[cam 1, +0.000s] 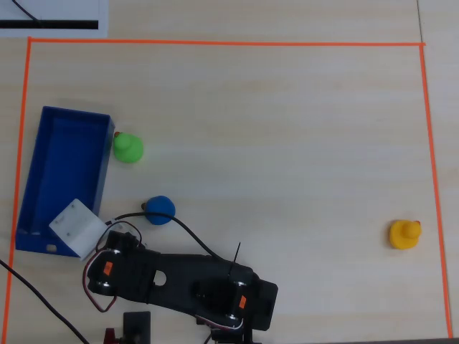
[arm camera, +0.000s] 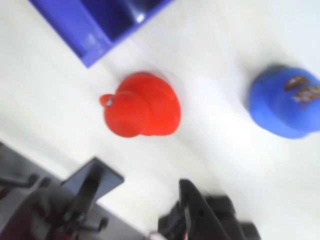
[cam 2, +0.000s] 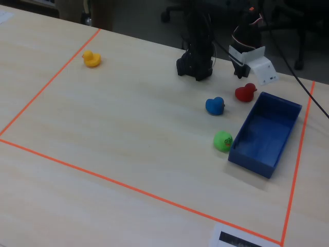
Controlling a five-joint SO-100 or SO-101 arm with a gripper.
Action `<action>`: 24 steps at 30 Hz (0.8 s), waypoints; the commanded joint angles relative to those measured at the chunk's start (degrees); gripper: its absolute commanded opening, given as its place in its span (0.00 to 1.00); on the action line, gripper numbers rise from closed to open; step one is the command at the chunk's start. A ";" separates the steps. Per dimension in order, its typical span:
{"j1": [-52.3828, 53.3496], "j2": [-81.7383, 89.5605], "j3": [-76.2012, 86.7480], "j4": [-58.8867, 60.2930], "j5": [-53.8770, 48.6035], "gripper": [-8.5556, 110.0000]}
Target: Grasp red duck and put it into box.
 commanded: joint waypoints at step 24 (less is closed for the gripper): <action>1.23 -1.67 9.84 -21.01 0.44 0.37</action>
